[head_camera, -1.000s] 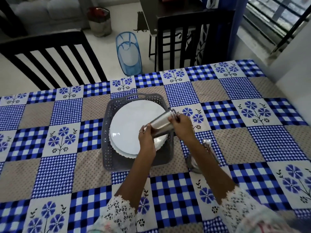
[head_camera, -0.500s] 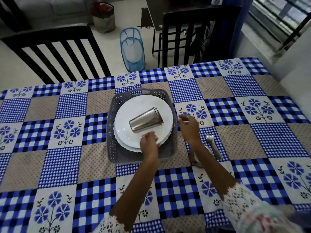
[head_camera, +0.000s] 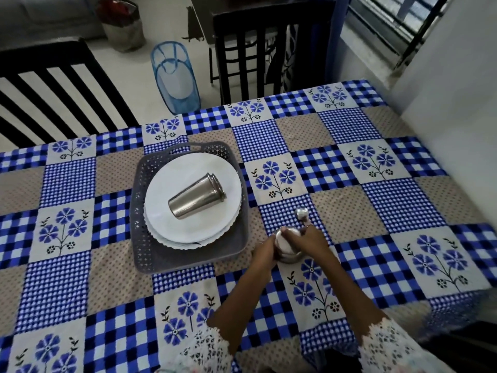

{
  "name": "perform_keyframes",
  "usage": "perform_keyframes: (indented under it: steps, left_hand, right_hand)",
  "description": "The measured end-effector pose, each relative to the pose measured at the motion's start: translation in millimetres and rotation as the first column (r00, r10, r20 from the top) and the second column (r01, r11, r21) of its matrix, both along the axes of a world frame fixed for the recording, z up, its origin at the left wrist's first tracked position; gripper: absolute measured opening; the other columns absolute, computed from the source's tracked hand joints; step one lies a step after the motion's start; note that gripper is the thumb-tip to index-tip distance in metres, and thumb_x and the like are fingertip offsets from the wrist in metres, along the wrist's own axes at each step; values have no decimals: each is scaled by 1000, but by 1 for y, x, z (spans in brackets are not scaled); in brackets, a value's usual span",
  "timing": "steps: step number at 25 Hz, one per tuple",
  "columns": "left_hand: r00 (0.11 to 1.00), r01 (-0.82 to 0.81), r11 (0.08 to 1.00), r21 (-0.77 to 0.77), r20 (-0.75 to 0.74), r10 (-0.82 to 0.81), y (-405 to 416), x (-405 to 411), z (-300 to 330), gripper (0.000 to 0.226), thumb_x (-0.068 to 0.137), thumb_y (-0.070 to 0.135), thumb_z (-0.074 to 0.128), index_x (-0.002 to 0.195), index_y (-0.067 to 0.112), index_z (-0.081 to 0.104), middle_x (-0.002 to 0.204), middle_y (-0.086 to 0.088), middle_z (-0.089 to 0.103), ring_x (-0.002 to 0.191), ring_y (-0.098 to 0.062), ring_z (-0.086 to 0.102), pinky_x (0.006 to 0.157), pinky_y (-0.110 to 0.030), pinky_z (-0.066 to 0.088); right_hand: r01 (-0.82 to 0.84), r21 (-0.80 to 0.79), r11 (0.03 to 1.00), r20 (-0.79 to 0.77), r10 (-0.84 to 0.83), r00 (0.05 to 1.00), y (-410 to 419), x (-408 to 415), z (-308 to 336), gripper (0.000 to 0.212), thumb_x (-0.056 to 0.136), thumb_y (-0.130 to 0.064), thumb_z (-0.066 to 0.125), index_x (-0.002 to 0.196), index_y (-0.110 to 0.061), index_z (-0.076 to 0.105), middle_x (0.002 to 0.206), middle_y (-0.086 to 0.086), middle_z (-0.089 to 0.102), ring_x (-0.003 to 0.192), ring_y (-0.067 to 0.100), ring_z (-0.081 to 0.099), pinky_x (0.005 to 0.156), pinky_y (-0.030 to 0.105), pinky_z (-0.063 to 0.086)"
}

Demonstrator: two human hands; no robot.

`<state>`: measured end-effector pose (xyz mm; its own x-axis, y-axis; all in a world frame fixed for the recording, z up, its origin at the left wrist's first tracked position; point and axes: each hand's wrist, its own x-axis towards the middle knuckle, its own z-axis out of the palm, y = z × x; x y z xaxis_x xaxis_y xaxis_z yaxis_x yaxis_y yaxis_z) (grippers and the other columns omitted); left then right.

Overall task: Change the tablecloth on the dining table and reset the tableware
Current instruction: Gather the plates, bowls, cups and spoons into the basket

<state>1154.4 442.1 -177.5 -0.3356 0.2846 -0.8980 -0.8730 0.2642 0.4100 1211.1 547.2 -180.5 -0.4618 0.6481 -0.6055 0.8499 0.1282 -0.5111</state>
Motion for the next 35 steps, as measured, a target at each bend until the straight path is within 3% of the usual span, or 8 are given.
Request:
perform_keyframes:
  steps: [6, 11, 13, 17, 19, 23, 30, 35]
  left_hand:
    - [999, -4, 993, 117, 35, -1, 0, -7, 23, 49, 91, 49, 50, 116, 7, 58, 114, -14, 63, 108, -28, 59, 91, -43, 51]
    - [994, 37, 988, 148, -103, -22, -21, -46, 65, 36, 93, 34, 53, 114, 7, 61, 109, -17, 66, 95, -27, 63, 81, -41, 52]
    - [973, -49, 989, 143, -217, 80, -39, -64, 69, 26, 94, 17, 49, 115, 6, 61, 112, -21, 65, 94, -29, 61, 79, -39, 51]
    - [920, -198, 965, 174, -307, 244, -84, -97, 51, 29, 92, 8, 50, 119, 11, 59, 110, -15, 65, 95, -28, 61, 74, -39, 54]
    - [898, -187, 979, 85, -389, 205, -102, -111, 41, 30, 91, 4, 45, 115, 15, 59, 104, -13, 65, 84, -26, 62, 61, -38, 56]
    - [849, -202, 979, -27, -503, 161, -117, -128, 31, 38, 84, -4, 42, 106, 15, 65, 102, -16, 66, 87, -32, 63, 72, -41, 54]
    - [754, -455, 889, -55, -554, 352, -116, -143, 24, 44, 86, -9, 42, 124, 7, 57, 125, -17, 60, 101, -24, 59, 83, -30, 49]
    - [682, -598, 795, -104, -588, 435, -105, -131, 48, 56, 89, 2, 50, 143, 8, 36, 137, -13, 48, 123, -27, 49, 96, -27, 39]
  right_hand:
    - [-75, -108, 991, -215, 50, 975, -10, -3, 28, 35, 74, -34, 77, 93, -13, 56, 83, 2, 61, 80, 19, 60, 62, 14, 46]
    - [-437, 627, 645, -261, 703, 662, -44, -10, 57, 52, 58, -18, 85, 105, -10, 65, 102, 9, 65, 98, 28, 57, 87, 35, 49]
    - [-545, 571, 614, -305, 775, 553, -41, -18, 69, 56, 62, -28, 82, 111, -10, 63, 117, 6, 56, 114, 22, 45, 101, 28, 36]
    - [-208, 443, 872, -491, 430, 758, -3, -31, 45, 43, 86, -24, 66, 122, -4, 55, 125, 8, 48, 117, 17, 45, 99, 20, 39]
    - [-94, 412, 906, -210, 195, 958, 26, -33, 22, 40, 94, -16, 53, 129, 1, 45, 131, 21, 43, 117, 32, 47, 95, 36, 41]
    - [-334, 402, 853, 195, 277, 941, 33, -36, -13, 25, 96, -9, 46, 120, -1, 49, 132, 25, 39, 116, 36, 43, 89, 40, 43]
    - [-109, 265, 958, -95, 139, 986, 31, -51, -10, 24, 92, 1, 47, 115, 6, 47, 113, 26, 54, 85, 30, 51, 74, 38, 43]
    - [30, -62, 998, -379, -52, 924, 6, -133, 34, 36, 81, -9, 68, 113, 3, 56, 102, 10, 59, 95, 25, 59, 88, 40, 51]
